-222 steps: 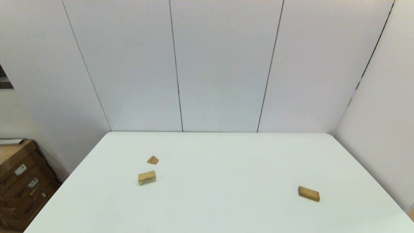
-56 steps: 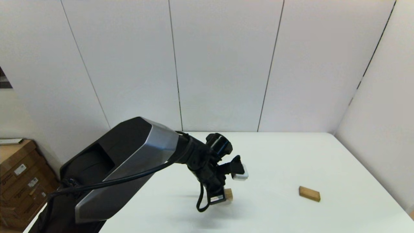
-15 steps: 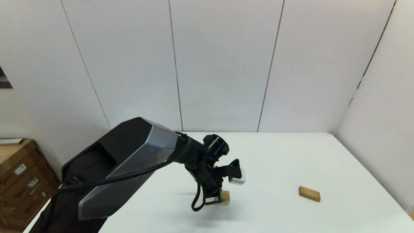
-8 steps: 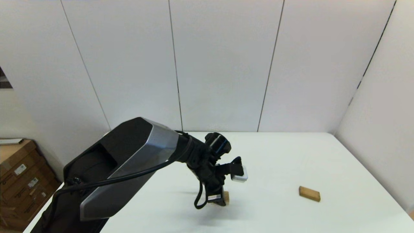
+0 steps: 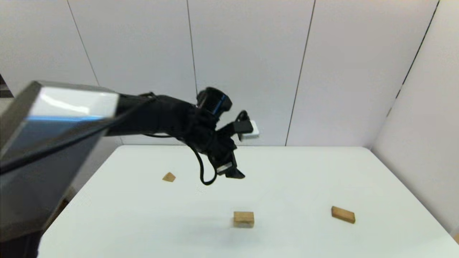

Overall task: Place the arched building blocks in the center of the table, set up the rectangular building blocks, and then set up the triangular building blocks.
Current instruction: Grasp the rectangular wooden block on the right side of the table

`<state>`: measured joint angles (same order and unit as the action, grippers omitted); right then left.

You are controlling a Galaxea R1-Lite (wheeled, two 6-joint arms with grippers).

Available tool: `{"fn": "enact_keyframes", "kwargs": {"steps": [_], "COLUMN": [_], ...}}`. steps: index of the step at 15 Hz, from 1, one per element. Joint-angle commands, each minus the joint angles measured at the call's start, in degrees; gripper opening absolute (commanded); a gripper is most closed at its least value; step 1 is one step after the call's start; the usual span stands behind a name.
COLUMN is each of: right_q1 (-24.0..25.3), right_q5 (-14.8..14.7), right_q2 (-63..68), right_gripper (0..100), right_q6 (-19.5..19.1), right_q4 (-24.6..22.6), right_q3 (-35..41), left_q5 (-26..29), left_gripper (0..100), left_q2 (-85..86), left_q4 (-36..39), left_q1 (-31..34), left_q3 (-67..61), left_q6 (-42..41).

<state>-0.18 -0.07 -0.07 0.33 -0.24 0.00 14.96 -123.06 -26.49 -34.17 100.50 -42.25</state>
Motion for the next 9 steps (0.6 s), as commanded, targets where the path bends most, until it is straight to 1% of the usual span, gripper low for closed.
{"fn": "enact_keyframes", "kwargs": {"steps": [1,5,7,9], "right_q1": [0.0,0.0,0.0,0.0], "right_q5": [0.1,0.1,0.0,0.1], "right_q2": [0.1,0.0,0.1,0.0], "right_gripper": [100,100,100,100], "right_q6": [0.0,0.0,0.0,0.0], "right_q4": [0.0,0.0,0.0,0.0], "right_q3": [0.1,0.1,0.1,0.1], "left_q5": [0.2,-0.6,-0.9,-1.4], "left_gripper": [100,100,100,100], "left_q2": [29.2,48.8,57.7,66.5], "left_q4": [-7.1,-9.0,-11.1,-11.6], "left_q1": [8.7,16.3,21.8,26.9], "left_q3": [-6.2,-10.6,-13.6,-18.3], "left_q6": [10.4,20.3,23.4,24.2]}}
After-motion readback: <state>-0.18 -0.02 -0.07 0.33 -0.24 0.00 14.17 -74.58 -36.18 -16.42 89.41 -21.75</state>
